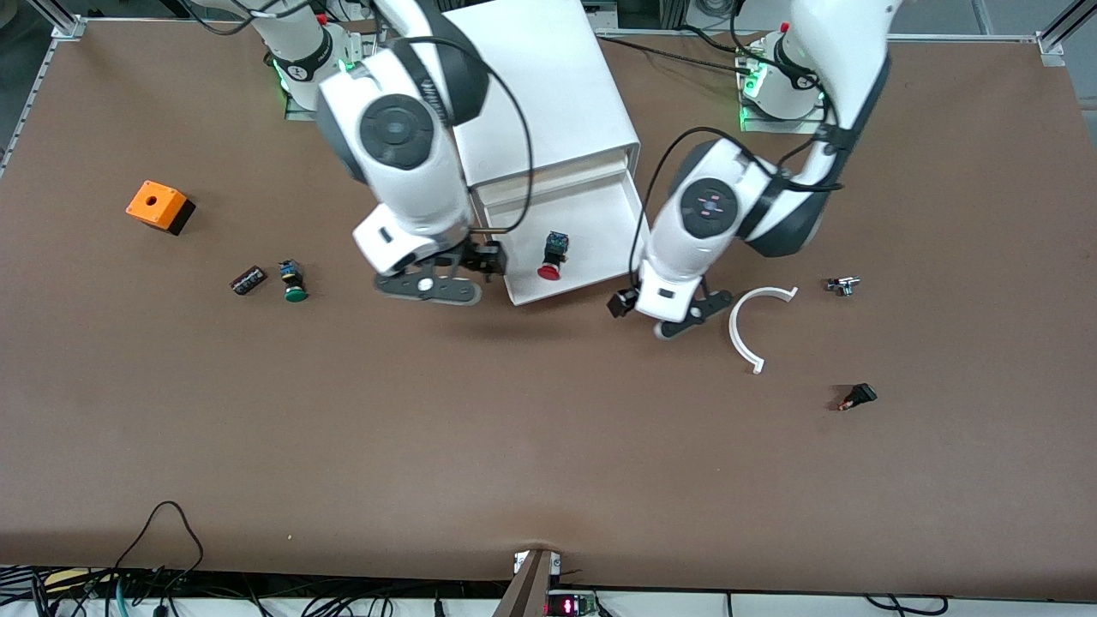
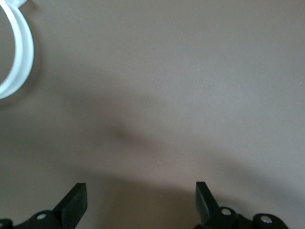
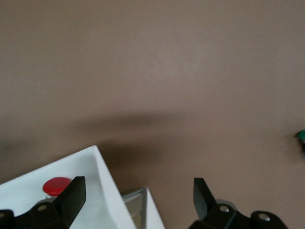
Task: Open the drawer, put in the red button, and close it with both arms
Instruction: 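Push the drawer closed with the left gripper while the right gripper withdraws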
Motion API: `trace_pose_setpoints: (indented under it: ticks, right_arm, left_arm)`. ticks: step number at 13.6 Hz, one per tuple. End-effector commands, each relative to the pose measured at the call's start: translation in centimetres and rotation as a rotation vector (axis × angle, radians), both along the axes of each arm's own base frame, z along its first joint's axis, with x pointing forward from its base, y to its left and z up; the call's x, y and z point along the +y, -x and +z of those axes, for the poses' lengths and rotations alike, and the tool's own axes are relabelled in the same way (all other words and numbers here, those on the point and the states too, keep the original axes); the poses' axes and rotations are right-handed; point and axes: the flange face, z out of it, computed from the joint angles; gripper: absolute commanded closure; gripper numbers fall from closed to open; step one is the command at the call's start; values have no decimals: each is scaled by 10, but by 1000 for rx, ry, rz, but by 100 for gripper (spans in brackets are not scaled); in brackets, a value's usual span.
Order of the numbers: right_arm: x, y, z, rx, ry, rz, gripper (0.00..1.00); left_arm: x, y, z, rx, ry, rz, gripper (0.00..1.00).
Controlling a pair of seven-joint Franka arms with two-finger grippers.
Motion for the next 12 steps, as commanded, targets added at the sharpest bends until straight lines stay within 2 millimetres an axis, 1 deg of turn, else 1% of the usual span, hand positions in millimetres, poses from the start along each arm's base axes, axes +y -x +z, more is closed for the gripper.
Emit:
trace_pose_setpoints:
  ticks: [1,2,3,4,5,6,7,9,10,11,12]
  right_arm:
    - [-33,-9,27,-13,-26,49,0]
    - [-47,-11,41,-10,-50,64,0]
    - [-66,-13,52,8,-55,97,0]
    - [-81,-14,68,-7,-59,136,0]
    - [-92,-14,81,-22,-61,164,0]
    - [-110,-13,92,-11,-53,176,0]
    - [-126,-12,100,4,-47,215,0]
    - [-178,-12,113,12,-65,296,0]
    - [-197,-11,113,20,-78,324,0]
    - [-217,-11,115,23,-85,352,0]
    - [-242,-9,117,37,-93,361,0]
  left_arm:
    - [-28,13,-1,-42,-46,-23,0]
    - [-33,17,-2,-41,-47,-31,0]
    - [-38,22,-3,-34,-45,-37,0]
    - [-46,30,-5,-27,-42,-50,0]
    - [-48,33,-5,-17,-45,-51,0]
    - [-55,41,-8,-10,-47,-65,0]
    - [-64,50,-8,-2,-41,-81,0]
    - [-76,61,-8,8,-31,-85,0]
    - [-86,70,-8,25,-14,-93,0]
    - [-91,75,-9,42,0,-89,0]
    - [-98,82,-9,53,10,-97,0]
